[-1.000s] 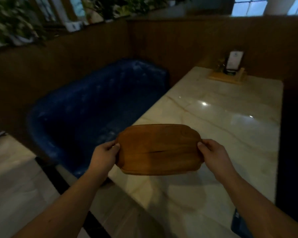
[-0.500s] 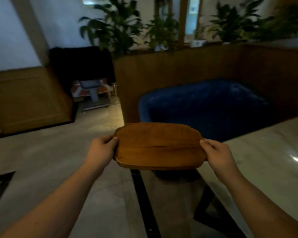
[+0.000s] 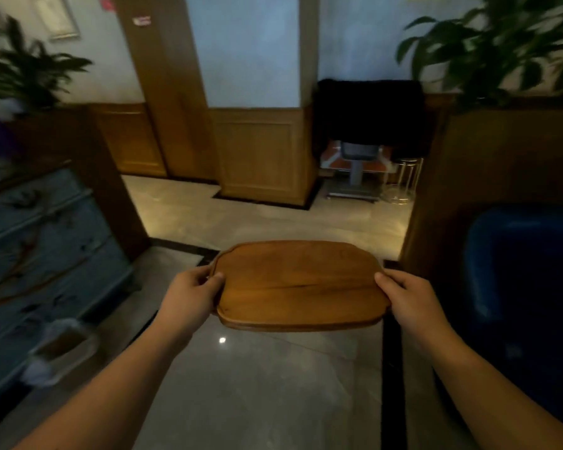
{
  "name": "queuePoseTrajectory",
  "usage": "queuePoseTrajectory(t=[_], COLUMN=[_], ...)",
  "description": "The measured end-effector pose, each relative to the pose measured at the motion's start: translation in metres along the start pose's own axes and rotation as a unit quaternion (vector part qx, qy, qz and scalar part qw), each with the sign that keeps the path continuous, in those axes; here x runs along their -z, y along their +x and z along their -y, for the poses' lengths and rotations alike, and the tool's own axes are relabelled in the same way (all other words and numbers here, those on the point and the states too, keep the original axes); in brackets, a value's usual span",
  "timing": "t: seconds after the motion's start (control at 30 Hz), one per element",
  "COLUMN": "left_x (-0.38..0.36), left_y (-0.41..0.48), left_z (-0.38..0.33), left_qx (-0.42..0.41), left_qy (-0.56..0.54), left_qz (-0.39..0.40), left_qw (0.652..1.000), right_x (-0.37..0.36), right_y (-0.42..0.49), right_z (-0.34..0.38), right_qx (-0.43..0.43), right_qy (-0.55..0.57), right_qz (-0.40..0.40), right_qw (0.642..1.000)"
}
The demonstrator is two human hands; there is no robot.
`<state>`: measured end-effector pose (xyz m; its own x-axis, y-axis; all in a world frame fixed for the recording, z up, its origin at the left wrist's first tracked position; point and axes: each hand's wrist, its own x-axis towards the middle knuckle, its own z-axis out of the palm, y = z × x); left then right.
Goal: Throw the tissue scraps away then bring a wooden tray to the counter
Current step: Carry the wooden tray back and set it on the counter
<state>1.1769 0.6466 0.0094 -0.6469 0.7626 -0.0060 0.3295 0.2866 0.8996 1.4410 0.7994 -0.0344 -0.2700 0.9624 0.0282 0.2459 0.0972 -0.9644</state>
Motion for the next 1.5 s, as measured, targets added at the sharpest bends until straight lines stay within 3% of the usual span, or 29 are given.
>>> queuePoseTrajectory(t=[0.2,0.37,0.7,0.93,1.17,1.5], left_x=[0.044,0.090,0.206,0.324,0.467,0.605], left_y=[0.073,0.115,0.109,0.114,0.135,0.153], left_z=[0.010,0.032,0.108,0.166,0.208,0.265], left_qx=[0.053,0.084,0.171,0.201,0.196,0.202], left_qy=[-0.005,-0.020,-0.024,-0.024,-0.015,-0.029], left_qz=[-0.127,-0.262,-0.445,-0.502,-0.509,-0.553], left_qw=[0.991,0.961,0.879,0.841,0.838,0.808], right_x=[-0.093,-0.184,-0.388,-0.533,-0.690,-0.857], right_y=[0.106,0.174,0.191,0.155,0.118,0.080], right_z=[0.031,0.070,0.121,0.161,0.219,0.282], right_qx=[0.032,0.075,0.136,0.173,0.164,0.192], right_qy=[-0.003,-0.009,0.001,0.002,0.031,0.038], right_qz=[0.102,0.198,0.359,0.426,0.442,0.493], right_qw=[0.994,0.977,0.923,0.888,0.882,0.848])
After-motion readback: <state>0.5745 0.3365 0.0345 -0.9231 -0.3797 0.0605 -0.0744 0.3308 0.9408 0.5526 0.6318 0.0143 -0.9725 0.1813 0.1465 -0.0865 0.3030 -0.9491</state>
